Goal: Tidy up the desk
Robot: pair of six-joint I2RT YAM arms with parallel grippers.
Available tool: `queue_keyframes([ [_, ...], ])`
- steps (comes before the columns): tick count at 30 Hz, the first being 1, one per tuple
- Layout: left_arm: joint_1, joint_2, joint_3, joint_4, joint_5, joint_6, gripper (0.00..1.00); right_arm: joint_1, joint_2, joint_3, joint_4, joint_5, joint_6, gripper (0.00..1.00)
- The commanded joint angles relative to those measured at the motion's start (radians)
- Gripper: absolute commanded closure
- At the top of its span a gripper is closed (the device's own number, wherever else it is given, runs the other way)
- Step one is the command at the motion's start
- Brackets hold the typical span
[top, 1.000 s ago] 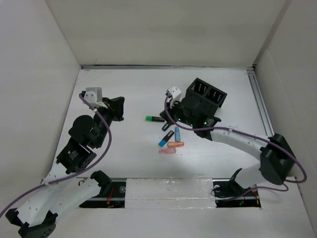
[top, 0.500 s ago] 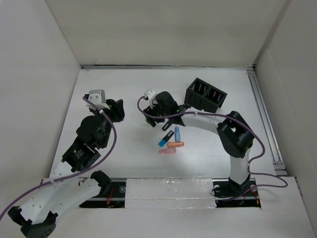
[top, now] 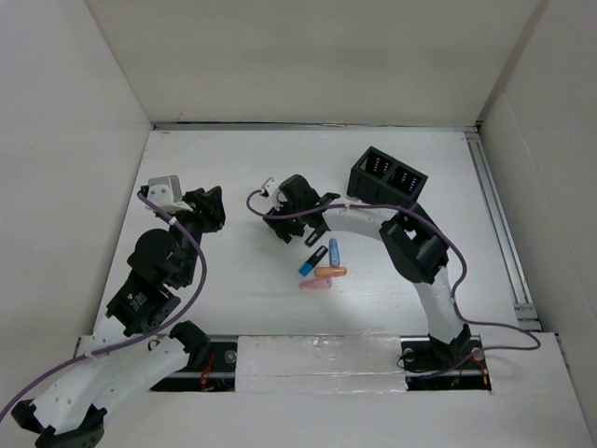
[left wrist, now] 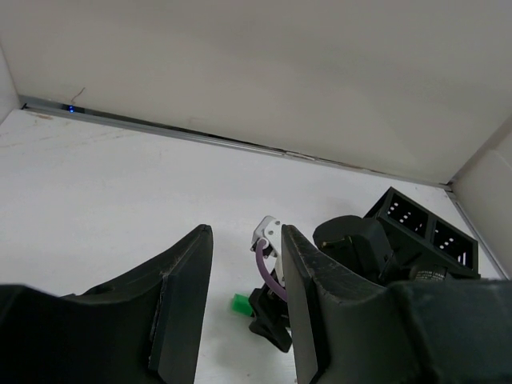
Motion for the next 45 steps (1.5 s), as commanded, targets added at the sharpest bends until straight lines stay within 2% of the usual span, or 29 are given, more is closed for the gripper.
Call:
queue_keyframes([
  [1, -0.003, 0.003, -0.004, 0.035, -0.013, 0.019, 0.64, -0.003, 0.028, 0.071, -0.05, -0.029, -0.027, 0.24],
  [2, -0.003, 0.003, -0.005, 0.059, -0.015, 0.021, 0.64, -0.003, 0.031, 0.071, -0.05, -0.025, -0.027, 0.26],
  [3, -0.003, 0.004, -0.003, 0.058, -0.015, 0.021, 0.64, -0.003, 0.037, 0.071, -0.044, -0.022, -0.027, 0.33],
  [5, -0.003, 0.004, -0.001, 0.053, -0.012, 0.021, 0.64, -0.003, 0.04, 0.066, -0.041, -0.009, -0.022, 0.39],
  [9, -0.003, -0.002, -0.009, 0.064, -0.008, 0.027, 0.64, -0.003, 0.03, 0.045, 0.002, 0.024, -0.016, 0.34],
  [11, -0.003, 0.001, -0.008, 0.061, -0.004, 0.027, 0.64, -0.014, 0.039, 0.06, -0.006, 0.01, -0.013, 0.36],
  [14, -0.003, 0.009, -0.009, 0.064, -0.01, 0.029, 0.64, -0.014, 0.043, 0.072, -0.006, -0.045, -0.008, 0.57],
  [15, -0.003, 0.012, -0.008, 0.059, -0.001, 0.027, 0.64, -0.023, 0.036, 0.063, 0.038, -0.058, 0.017, 0.75],
  [18, -0.003, 0.012, -0.011, 0.065, -0.001, 0.027, 0.64, -0.038, 0.002, 0.056, 0.066, -0.102, 0.065, 0.79],
  [20, -0.003, 0.02, -0.012, 0.069, -0.002, 0.029, 0.64, -0.068, -0.077, 0.011, 0.158, -0.171, 0.106, 0.79],
  [21, -0.003, 0.027, -0.011, 0.063, -0.001, 0.027, 0.64, -0.081, -0.111, -0.012, 0.278, -0.197, 0.158, 0.78],
  [22, -0.003, 0.03, -0.008, 0.061, 0.005, 0.026, 0.64, -0.113, -0.146, -0.035, 0.326, -0.226, 0.201, 0.77],
  [24, -0.003, 0.034, -0.009, 0.064, 0.007, 0.027, 0.64, -0.15, -0.264, -0.093, 0.4, -0.222, 0.274, 0.77],
  [27, -0.003, 0.038, -0.009, 0.061, 0.011, 0.023, 0.64, -0.229, -0.443, -0.228, 0.585, -0.126, 0.344, 0.77],
  [28, -0.003, 0.037, -0.011, 0.061, 0.027, 0.019, 0.64, -0.294, -0.523, -0.287, 0.621, 0.004, 0.366, 0.77],
  [29, -0.003, 0.037, -0.011, 0.064, 0.027, 0.019, 0.64, -0.295, -0.524, -0.288, 0.621, 0.005, 0.375, 0.77],
  [31, -0.003, 0.038, -0.014, 0.073, 0.037, 0.023, 0.64, -0.345, -0.622, -0.364, 0.631, 0.162, 0.4, 0.77],
  [35, -0.003, 0.049, -0.006, 0.066, 0.053, 0.018, 0.64, -0.483, -0.714, -0.47, 0.625, 0.323, 0.455, 0.77],
  [45, -0.003, 0.049, -0.014, 0.073, 0.056, 0.018, 0.64, -0.608, -0.783, -0.599, 0.594, 0.395, 0.481, 0.77],
])
